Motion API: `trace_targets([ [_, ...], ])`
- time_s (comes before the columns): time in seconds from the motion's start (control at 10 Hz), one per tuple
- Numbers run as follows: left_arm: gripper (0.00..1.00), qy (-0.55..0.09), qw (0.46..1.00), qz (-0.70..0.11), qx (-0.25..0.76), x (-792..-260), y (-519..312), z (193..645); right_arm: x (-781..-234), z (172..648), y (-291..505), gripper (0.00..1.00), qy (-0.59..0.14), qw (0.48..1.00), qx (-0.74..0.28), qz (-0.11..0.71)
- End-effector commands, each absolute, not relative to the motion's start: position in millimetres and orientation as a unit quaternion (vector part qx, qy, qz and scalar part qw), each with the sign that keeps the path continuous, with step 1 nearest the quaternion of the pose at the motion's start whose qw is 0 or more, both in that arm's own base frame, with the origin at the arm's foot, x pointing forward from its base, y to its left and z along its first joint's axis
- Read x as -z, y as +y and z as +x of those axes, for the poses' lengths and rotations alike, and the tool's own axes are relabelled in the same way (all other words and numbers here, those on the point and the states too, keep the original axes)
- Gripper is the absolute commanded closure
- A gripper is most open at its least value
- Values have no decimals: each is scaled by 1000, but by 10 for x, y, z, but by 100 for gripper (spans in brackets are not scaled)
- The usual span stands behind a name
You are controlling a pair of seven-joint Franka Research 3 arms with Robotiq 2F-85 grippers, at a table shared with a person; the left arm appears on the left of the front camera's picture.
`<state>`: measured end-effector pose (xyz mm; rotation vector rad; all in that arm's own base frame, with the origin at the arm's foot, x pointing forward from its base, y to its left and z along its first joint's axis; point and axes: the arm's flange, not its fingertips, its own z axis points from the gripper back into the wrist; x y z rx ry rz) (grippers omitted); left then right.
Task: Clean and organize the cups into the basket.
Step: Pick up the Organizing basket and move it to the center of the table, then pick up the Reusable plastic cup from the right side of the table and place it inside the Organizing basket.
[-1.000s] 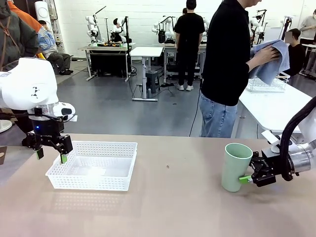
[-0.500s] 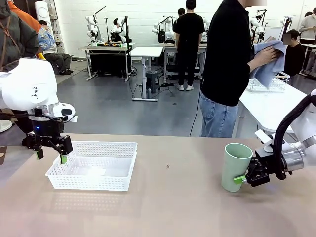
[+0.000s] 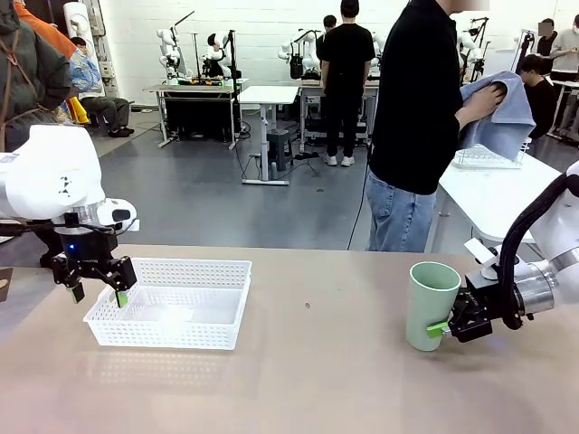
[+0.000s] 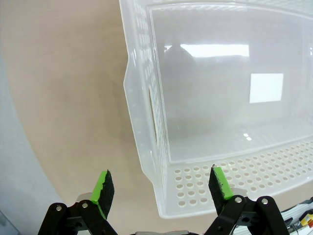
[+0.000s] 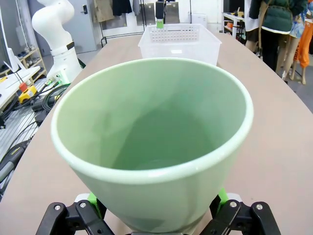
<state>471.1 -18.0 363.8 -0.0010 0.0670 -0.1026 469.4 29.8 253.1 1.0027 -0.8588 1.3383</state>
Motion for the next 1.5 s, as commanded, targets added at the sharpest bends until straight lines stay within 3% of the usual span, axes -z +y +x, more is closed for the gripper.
trace_targets([
  [0.0, 0, 38, 998, 17, 40, -3445, -180, 4719, -2491, 4768, 374, 0, -388, 586, -565, 433],
  [0.2, 0, 40, 998, 13, 44, -3384, -191, 4716, -2489, 4767, 375, 0, -395, 579, -562, 439],
  [0.3, 57, 36, 997, 7, 63, -3417, -186, 4707, -2485, 4768, 371, 54, -395, 573, -566, 442],
  [0.4, 58, 32, 998, 6, 62, -3451, -184, 4705, -2482, 4768, 370, 60, -394, 571, -568, 443],
  [0.5, 100, 30, 998, 4, 59, -3476, -175, 4705, -2486, 4768, 369, 100, -395, 572, -565, 444],
  [0.7, 100, 30, 998, 4, 57, -3499, -162, 4701, -2487, 4770, 364, 100, -394, 572, -565, 445],
  [0.8, 82, 30, 998, 4, 56, -3508, -159, 4698, -2487, 4769, 360, 77, -393, 572, -565, 446],
  [0.9, 92, 30, 998, 3, 56, -3522, -157, 4698, -2487, 4771, 356, 77, -392, 573, -564, 446],
  [1.0, 100, 30, 998, 4, 57, -3527, -148, 4697, -2491, 4770, 351, 100, -393, 573, -564, 447],
  [1.1, 100, 32, 998, 4, 57, -3519, -135, 4703, -2493, 4774, 344, 78, -394, 575, -561, 447],
  [1.2, 100, 37, 998, 0, 57, -3502, -122, 4714, -2491, 4778, 333, 100, -394, 576, -559, 448],
  [1.4, 100, 40, 998, -2, 54, -3498, -120, 4726, -2492, 4778, 317, 100, -394, 576, -557, 450],
])
